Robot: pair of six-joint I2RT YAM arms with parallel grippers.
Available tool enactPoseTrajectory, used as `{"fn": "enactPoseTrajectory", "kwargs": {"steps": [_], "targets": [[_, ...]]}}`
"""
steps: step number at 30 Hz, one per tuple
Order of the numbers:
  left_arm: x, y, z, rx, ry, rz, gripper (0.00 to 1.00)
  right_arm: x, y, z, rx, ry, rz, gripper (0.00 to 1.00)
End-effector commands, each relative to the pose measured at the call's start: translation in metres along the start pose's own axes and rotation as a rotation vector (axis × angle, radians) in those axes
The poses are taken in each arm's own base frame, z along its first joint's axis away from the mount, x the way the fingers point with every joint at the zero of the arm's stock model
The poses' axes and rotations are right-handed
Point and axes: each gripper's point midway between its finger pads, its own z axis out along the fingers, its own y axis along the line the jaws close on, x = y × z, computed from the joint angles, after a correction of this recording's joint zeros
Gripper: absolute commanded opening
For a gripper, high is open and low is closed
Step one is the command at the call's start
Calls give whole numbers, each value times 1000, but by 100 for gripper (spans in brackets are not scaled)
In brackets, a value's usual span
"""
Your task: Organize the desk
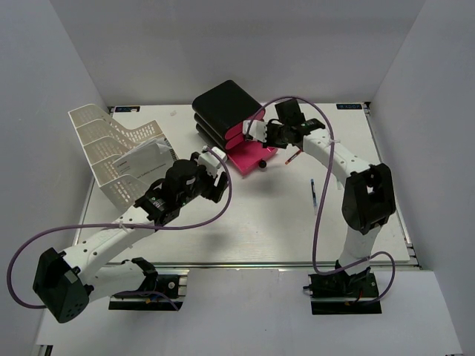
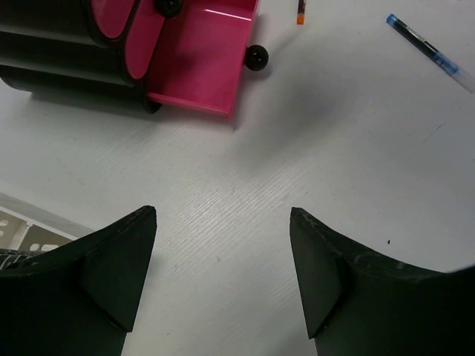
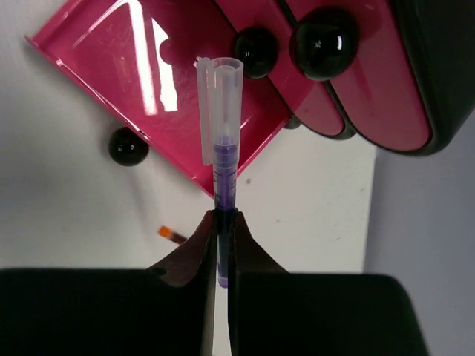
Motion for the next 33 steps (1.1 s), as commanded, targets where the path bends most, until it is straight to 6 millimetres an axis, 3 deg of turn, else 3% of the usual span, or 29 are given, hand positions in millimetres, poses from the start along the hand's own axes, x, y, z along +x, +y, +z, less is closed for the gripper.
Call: {"fn": "enactPoseTrajectory", "kwargs": {"steps": [1, 2, 6, 12, 16, 19, 22, 25, 30, 31, 33], "targets": [[3, 6, -1, -29, 6, 10, 82, -9, -6, 11, -3, -14, -299, 0], [5, 6, 0, -29, 11, 10, 82, -11, -11, 15, 29, -15, -344, 0], [7, 6, 1, -30, 21, 12, 82, -18, 3, 33, 9, -45, -432, 0], [8, 7, 2, -34, 23, 17, 82, -26, 7, 54, -15, -47, -487, 0], [9, 7, 3, -34, 28, 17, 82, -21, 10, 70, -26, -9, -486, 0], [9, 7, 2, -36, 27, 17, 83, -17, 10, 75, -13, 4, -488, 14], [7, 7, 1, -34, 20, 17, 83, -13, 9, 75, -3, 14, -482, 37], [8, 7, 1, -36, 22, 17, 82, -17, 6, 73, 11, 5, -470, 40], [8, 6, 1, -29, 18, 14, 82, -33, -7, 52, 58, -38, -393, 37], [8, 3, 0, -12, 16, 15, 80, -40, -15, 37, 96, -55, -315, 35], [4, -2, -1, 16, -3, 9, 75, -46, -27, 20, 158, -85, -167, 8]]}}
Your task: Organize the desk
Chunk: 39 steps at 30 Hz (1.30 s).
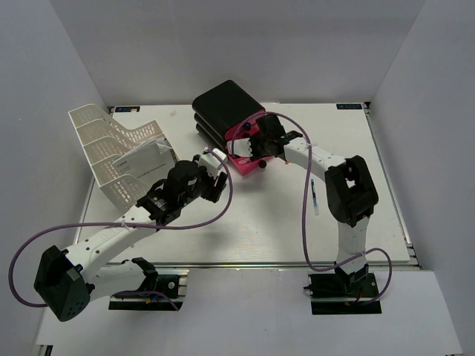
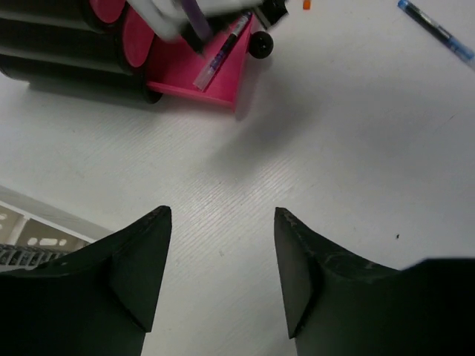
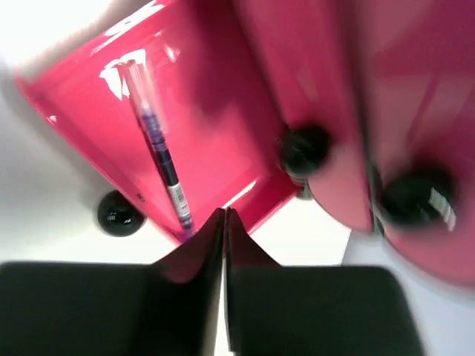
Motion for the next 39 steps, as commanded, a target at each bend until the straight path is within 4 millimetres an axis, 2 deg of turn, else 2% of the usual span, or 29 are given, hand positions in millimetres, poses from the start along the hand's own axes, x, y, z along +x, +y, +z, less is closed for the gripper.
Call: {"fn": "enactPoseTrajectory", "kwargs": {"steps": [1, 2, 3, 4, 5, 6, 8, 9, 10, 11, 12, 15, 16, 17, 18, 19, 20, 21, 22, 23, 25, 26, 27, 29, 30, 31, 32, 34, 39], "targets": [[-8, -9, -5, 57, -39, -4, 65, -21, -61, -74, 244, -104, 387, 0], [-12, -20, -7, 121, -55, -9, 55, -12, -59, -85, 274, -109, 551, 0], [-12, -26, -7, 149, -60, -19, 45, -13, -76, -116, 389, -143, 707, 0], [-13, -31, -7, 177, -62, -32, 37, 11, -51, -118, 424, -75, 982, 0], [-16, -40, -6, 224, -76, -46, 22, 11, -38, -123, 397, -79, 1054, 0], [-13, -48, -2, 254, -65, -106, 15, 21, -27, -138, 371, -98, 1144, 0], [-22, -74, 1, 363, -72, -136, 7, 17, 26, -134, 195, -95, 1354, 0], [-12, -85, 13, 406, -11, -201, 4, 29, 36, -145, 186, -97, 1434, 0], [-23, -94, 17, 429, 4, -239, 2, 23, 49, -148, 115, -133, 1478, 0], [-22, -102, 24, 441, 39, -265, 4, 23, 75, -144, 61, -123, 1535, 0], [-7, -118, 37, 458, 117, -306, 6, 32, 76, -159, 82, -169, 1598, 0], [-20, -139, 57, 408, 134, -362, 13, 50, 86, -169, 161, -193, 1674, 0], [-2, -157, 68, 391, 214, -359, 16, 69, 85, -177, 218, -191, 1709, 7], [-21, -165, 75, 376, 198, -394, 21, 73, 91, -177, 220, -185, 1733, 9], [3, -173, 90, 298, 277, -378, 25, 79, 93, -179, 220, -199, 1755, 22], [3, -175, 99, 246, 292, -383, 29, 82, 95, -180, 221, -204, 1769, 31], [-24, -182, 108, 223, 259, -420, 34, 92, 89, -188, 249, -197, 1783, 36], [-2, -181, 124, 138, 316, -402, 40, 97, 85, -193, 271, -187, 1787, 42], [-2, -193, 130, 124, 321, -395, 42, 108, 81, -202, 319, -176, 1800, 47], [-27, -199, 139, 106, 281, -438, 43, 113, 81, -207, 362, -168, 1795, 49], [-2, -208, 161, 31, 347, -419, 45, 118, 84, -213, 399, -166, 1798, 48], [-1, -219, 182, -17, 362, -466, 48, 125, 89, -219, 433, -135, 1808, 44], [-17, -220, 181, -7, 339, -477, 48, 127, 89, -220, 442, -128, 1807, 44], [-3, -229, 199, -21, 368, -496, 49, 138, 88, -232, 512, -103, 1817, 40], [-18, -239, 203, 0, 344, -512, 50, 145, 88, -236, 560, -84, 1814, 36], [-19, -240, 208, -5, 338, -517, 70, 149, 88, -241, 597, -86, 1825, 34], [-8, -243, 217, -19, 356, -520, 70, 148, 84, -251, 639, -100, 1811, 32], [-26, -247, 222, -6, 324, -541, 70, 157, 85, -261, 710, -94, 1823, 29], [-25, -256, 238, -19, 293, -564, 69, 168, 84, -286, 831, -117, 1815, 25]]}}
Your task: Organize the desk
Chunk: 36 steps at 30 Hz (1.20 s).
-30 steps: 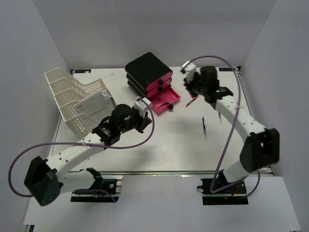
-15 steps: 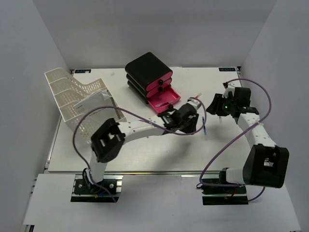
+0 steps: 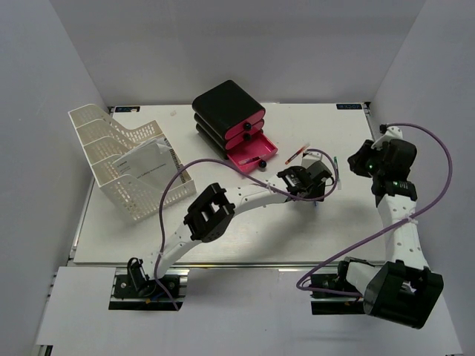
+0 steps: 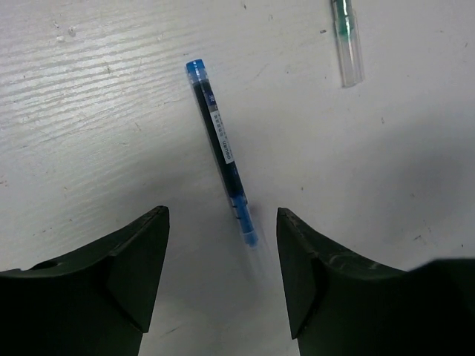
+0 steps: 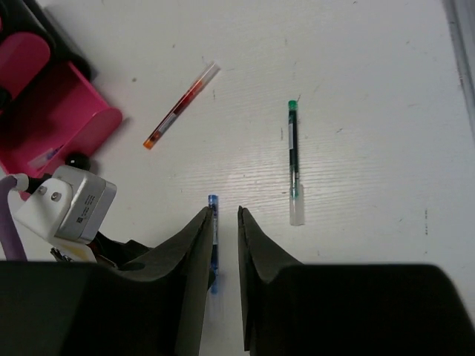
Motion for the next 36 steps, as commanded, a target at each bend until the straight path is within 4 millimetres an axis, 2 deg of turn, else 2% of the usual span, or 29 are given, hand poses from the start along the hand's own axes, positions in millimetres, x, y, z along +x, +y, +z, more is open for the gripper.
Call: {"fn": "enactPoseTrajectory", "kwargs": {"steps": [1, 7, 9, 13, 15, 16, 25, 31, 33, 36], "targets": [[-30, -20, -18, 23, -83, -56, 69, -21, -9, -8, 35, -103, 18, 25], [-25, -19, -8, -14, -130, -42, 64, -24, -12, -15, 17, -128, 29, 25], [-30, -16, -6, -35, -162, -48, 62, -25, -12, -16, 10, -130, 31, 25], [-25, -29, 0, -12, -194, -40, 56, -26, -14, -18, 7, -135, 44, 25], [-32, -34, 1, 3, -218, -46, 52, -26, -14, -20, 1, -138, 47, 25], [-25, -34, 5, -11, -217, -36, 51, -26, -15, -20, -2, -140, 50, 25], [-27, -14, 9, -109, -251, -2, 46, -25, -19, -24, -19, -141, 74, 24], [-9, -7, 25, -124, -215, 18, 41, -27, -22, -27, -20, -149, 90, 25], [-2, -7, 30, -120, -194, 21, 37, -26, -22, -27, -22, -148, 93, 24], [10, -3, 38, -125, -167, 33, 37, -26, -24, -28, -24, -148, 105, 24]]}}
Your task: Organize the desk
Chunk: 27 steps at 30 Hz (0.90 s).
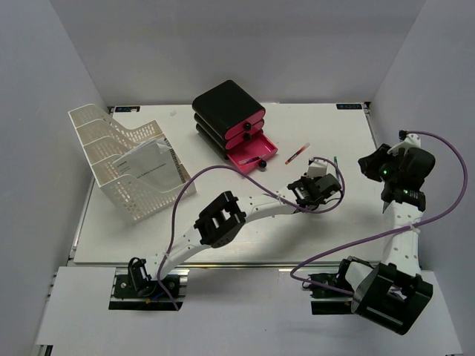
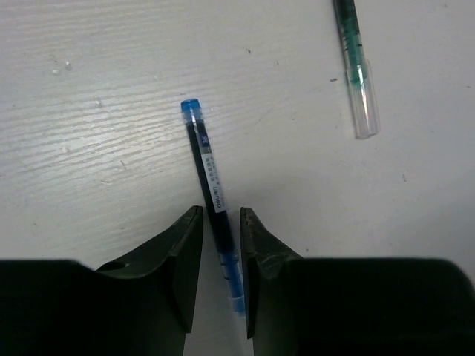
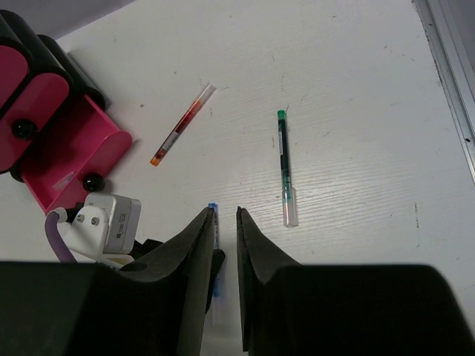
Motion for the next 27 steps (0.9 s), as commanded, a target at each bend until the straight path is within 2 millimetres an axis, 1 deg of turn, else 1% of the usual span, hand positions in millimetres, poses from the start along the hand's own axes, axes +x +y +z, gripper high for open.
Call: {"fn": "enactPoseTrajectory", "kwargs": {"steps": [1, 3, 4, 6, 8, 9, 11, 13, 14, 16, 17, 18, 19, 20, 21, 22, 23, 24, 25, 26, 27], "targets": [[13, 2, 4, -4, 34, 21, 36, -11, 5, -4, -31, -45, -2, 24], [18, 5, 6, -13, 46, 36, 36, -11, 5, -4, -34, -45, 4, 24], [24, 10, 8, -29, 58, 47, 36, -13, 5, -5, -36, -50, 3, 24], [29, 16, 9, -50, 67, 61, 36, -12, 5, -5, -39, -49, 10, 24], [42, 29, 10, -89, 98, 91, 36, -12, 3, -6, -38, -47, 17, 24], [44, 34, 10, -106, 101, 100, 35, -12, 3, -7, -42, -48, 17, 24], [57, 51, 8, -152, 134, 137, 33, -12, 2, -7, -41, -49, 19, 24], [62, 66, 3, -197, 147, 167, 29, -11, 2, -8, -44, -47, 27, 24], [68, 78, -2, -222, 164, 187, 28, -12, 1, -8, -42, -49, 28, 24], [72, 91, -7, -250, 169, 212, 25, -12, 2, -8, -50, -49, 29, 24], [63, 96, -12, -256, 164, 215, 24, -12, 2, -9, -52, -51, 30, 24], [70, 106, -14, -278, 177, 236, 22, -11, 2, -9, -55, -49, 31, 24], [68, 111, -17, -293, 171, 252, 18, -12, 2, -9, -57, -50, 31, 24], [63, 113, -22, -296, 167, 266, 17, -12, 1, -9, -53, -52, 34, 24], [65, 121, -26, -317, 179, 290, 15, -11, 1, -9, -56, -51, 33, 24], [64, 125, -28, -328, 175, 305, 11, -11, 0, -9, -54, -49, 33, 24], [53, 123, -35, -313, 163, 319, 9, -12, 1, -10, -57, -53, 33, 24], [59, 132, -38, -323, 178, 346, 8, -11, 0, -10, -55, -53, 33, 24], [61, 134, -41, -317, 187, 363, 6, -11, 1, -10, -58, -52, 34, 23], [57, 140, -42, -311, 198, 384, 4, -11, 1, -10, -62, -52, 35, 23], [52, 137, -47, -288, 193, 384, 3, -11, 1, -11, -63, -53, 34, 24]]}}
